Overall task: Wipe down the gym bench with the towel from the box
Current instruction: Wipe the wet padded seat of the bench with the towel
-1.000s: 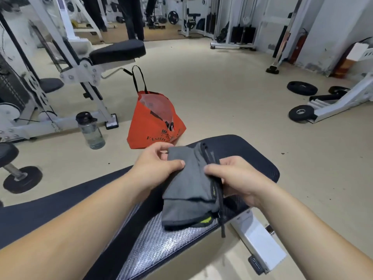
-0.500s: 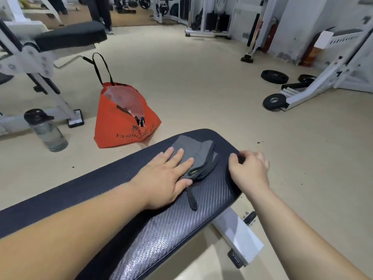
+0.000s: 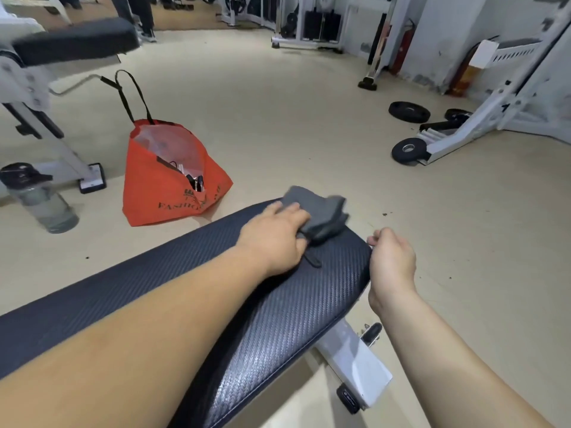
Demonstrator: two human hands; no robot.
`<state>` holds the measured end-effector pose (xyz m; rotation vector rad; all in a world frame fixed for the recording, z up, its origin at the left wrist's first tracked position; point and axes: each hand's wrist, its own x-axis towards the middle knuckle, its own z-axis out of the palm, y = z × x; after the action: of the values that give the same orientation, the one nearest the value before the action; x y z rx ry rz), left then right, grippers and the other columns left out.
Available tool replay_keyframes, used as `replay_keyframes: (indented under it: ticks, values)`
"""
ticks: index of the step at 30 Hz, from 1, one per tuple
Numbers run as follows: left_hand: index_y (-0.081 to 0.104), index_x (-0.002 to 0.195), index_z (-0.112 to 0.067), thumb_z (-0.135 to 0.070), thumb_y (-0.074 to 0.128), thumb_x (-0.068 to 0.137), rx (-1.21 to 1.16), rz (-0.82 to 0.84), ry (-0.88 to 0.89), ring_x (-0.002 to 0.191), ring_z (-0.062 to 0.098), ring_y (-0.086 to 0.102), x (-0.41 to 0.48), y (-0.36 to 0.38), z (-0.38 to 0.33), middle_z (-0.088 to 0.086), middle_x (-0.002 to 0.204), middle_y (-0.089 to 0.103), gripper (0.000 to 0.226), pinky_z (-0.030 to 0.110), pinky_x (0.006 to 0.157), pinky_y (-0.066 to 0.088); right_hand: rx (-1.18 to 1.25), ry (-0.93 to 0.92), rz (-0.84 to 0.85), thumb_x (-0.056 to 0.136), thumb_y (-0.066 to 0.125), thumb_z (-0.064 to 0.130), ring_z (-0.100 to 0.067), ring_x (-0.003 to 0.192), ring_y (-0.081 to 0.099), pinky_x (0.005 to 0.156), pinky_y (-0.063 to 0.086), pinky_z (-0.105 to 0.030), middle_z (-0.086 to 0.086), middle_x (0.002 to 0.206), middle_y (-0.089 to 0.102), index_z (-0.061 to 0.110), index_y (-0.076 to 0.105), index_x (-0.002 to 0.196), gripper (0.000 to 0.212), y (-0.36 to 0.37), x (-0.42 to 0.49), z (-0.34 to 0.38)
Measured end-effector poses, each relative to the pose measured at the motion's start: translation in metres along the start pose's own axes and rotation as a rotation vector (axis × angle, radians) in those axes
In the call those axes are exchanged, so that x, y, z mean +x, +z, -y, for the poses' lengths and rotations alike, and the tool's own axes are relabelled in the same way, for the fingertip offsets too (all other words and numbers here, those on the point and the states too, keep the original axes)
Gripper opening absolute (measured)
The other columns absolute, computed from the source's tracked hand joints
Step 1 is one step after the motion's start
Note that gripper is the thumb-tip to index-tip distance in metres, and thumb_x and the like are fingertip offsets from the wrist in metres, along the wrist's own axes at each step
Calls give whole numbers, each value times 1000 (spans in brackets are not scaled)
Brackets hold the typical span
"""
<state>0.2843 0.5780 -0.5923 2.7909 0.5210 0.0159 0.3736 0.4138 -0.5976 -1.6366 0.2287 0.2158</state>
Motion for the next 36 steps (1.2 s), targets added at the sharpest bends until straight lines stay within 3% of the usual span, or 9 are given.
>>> replay_keyframes:
  ticks: [3, 9, 15, 20, 22, 26, 28, 33, 36]
  values:
    - [48, 138, -33, -48, 47, 98, -31, -30, -11, 155, 30, 15, -15, 10, -28, -4, 166, 29, 42, 45, 125, 20, 4, -13, -32, 95, 46, 23, -21, 79, 47, 68, 36, -35, -1, 84, 52, 8, 52, 81, 21, -2, 5, 0]
    - [46, 142, -42, -50, 46, 97, 4, 37, 395, 155, 9, 16, -92, 2, -11, -17, 164, 30, 46, 31, 126, 19, -169, -77, 25, 82, 50, 18, -23, 71, 38, 62, 33, -35, -6, 72, 44, 20, 54, 77, 6, -11, 5, 9]
    - [43, 144, -33, -43, 49, 99, -22, -119, -232, 155, 25, 21, -106, -17, 65, -4, 165, 31, 47, 38, 125, 22, -713, -569, 250, 92, 51, 34, -26, 93, 62, 76, 46, -34, 2, 89, 70, 23, 63, 77, 22, 5, -27, 10]
    - [44, 142, -40, -49, 47, 97, 21, -37, 97, 156, 13, 13, -176, -12, 44, -17, 165, 24, 46, 32, 127, 16, -840, -729, 491, 93, 51, 46, -19, 92, 64, 80, 56, -39, 8, 88, 70, 24, 68, 83, 30, 33, -71, 14]
    - [43, 142, -42, -42, 48, 96, 41, -21, 45, 155, 10, 17, -178, -21, 76, -19, 165, 25, 46, 31, 126, 18, -847, -721, 527, 94, 52, 45, -17, 89, 65, 79, 56, -39, 10, 86, 70, 26, 69, 84, 28, 32, -78, 14]
    - [46, 138, -35, -42, 48, 97, -61, -153, -424, 155, 25, 21, -176, -29, 100, -7, 166, 29, 42, 41, 124, 26, -872, -736, 569, 95, 54, 43, -17, 87, 65, 78, 56, -38, 10, 85, 69, 28, 70, 86, 24, 30, -90, 15]
    - [46, 138, -30, -46, 47, 98, -8, -151, -398, 155, 30, 17, -188, -19, 80, -5, 167, 27, 43, 44, 125, 22, -879, -759, 581, 96, 54, 41, -16, 89, 64, 77, 54, -36, 11, 89, 67, 29, 70, 88, 22, 33, -96, 17]
    - [42, 143, -42, -43, 42, 96, 60, 6, 93, 156, 13, 12, -259, -25, 65, -18, 166, 23, 46, 35, 126, 19, -879, -808, 638, 97, 54, 41, -17, 91, 63, 81, 55, -39, 9, 94, 69, 28, 71, 92, 22, 48, -114, 20]
    - [46, 139, -41, -37, 46, 95, 21, -47, -117, 154, 9, 20, -269, -33, 115, -19, 163, 30, 44, 36, 124, 27, -872, -818, 744, 96, 56, 39, -13, 90, 65, 85, 56, -40, 11, 94, 70, 29, 72, 95, 19, 54, -130, 16]
